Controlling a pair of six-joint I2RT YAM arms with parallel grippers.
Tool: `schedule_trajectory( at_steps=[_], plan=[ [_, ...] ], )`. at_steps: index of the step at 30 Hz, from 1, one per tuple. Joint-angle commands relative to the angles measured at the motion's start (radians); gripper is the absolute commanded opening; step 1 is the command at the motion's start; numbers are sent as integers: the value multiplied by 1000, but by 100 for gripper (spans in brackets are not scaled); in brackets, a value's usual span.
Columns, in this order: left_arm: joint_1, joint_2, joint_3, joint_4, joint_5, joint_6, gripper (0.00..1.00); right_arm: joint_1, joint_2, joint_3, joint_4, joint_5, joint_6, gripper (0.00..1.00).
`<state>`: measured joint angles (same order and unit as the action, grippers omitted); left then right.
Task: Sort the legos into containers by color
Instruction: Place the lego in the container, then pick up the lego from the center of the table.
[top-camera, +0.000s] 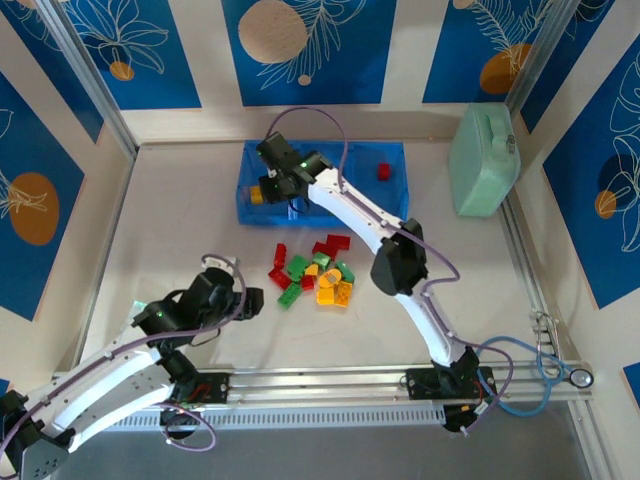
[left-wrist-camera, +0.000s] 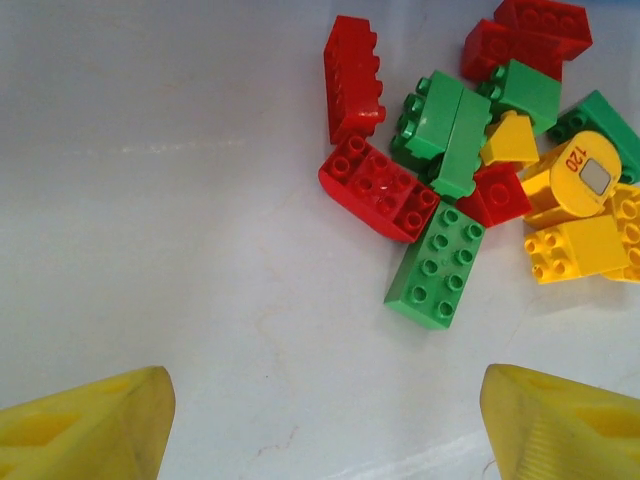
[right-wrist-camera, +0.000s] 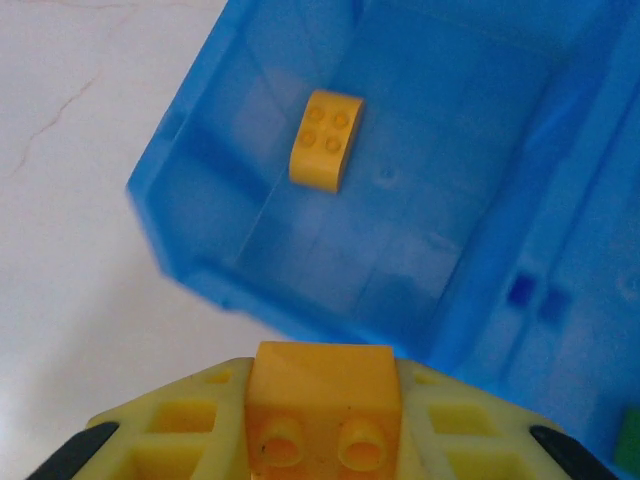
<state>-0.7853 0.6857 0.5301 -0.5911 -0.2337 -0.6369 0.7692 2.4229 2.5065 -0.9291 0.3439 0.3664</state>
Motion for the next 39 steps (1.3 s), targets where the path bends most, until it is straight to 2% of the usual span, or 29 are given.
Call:
schedule_trajectory(
  at_steps=[1, 3, 5, 6, 7, 8, 10, 14, 17, 22, 27, 33, 39],
  plan=[
    [-26, -12, 7, -51, -42, -26, 80, -21, 102, 180, -95, 16, -74, 30],
    [-38, -9, 12, -53, -45, -28, 80, -39, 135, 220, -70, 14, -83, 31],
    [-48, -1, 17, -52, -48, -28, 80, -52, 137, 201, -22, 7, -81, 39],
    [-52, 8, 23, -49, -49, -28, 80, -55, 136, 196, -8, 11, -83, 49],
    [-55, 18, 30, -47, -50, -27, 80, -58, 136, 202, -5, 20, -85, 67],
    [-59, 29, 36, -43, -52, -26, 80, -59, 135, 214, -8, 25, -87, 80],
    [-70, 62, 51, -32, -55, -21, 80, -62, 115, 248, -29, 38, -85, 85],
    [-101, 132, 92, 3, -53, -5, 80, -58, -17, 185, -37, 41, -74, 86],
    [-131, 199, 131, 47, -51, 8, 80, -51, -182, 9, 4, 54, -69, 86],
    [-160, 351, 182, 155, -19, 34, 79, -73, -515, -439, 165, 26, -41, 86],
    [-160, 526, 261, 234, 17, 71, 74, -123, -779, -842, 263, 7, 8, 83],
    [-111, 756, 395, 290, 88, 116, 72, -189, -1052, -1258, 356, -15, 100, 76],
    [-55, 960, 570, 261, 149, 179, 71, -255, -1212, -1508, 366, -34, 175, 73]
  ],
)
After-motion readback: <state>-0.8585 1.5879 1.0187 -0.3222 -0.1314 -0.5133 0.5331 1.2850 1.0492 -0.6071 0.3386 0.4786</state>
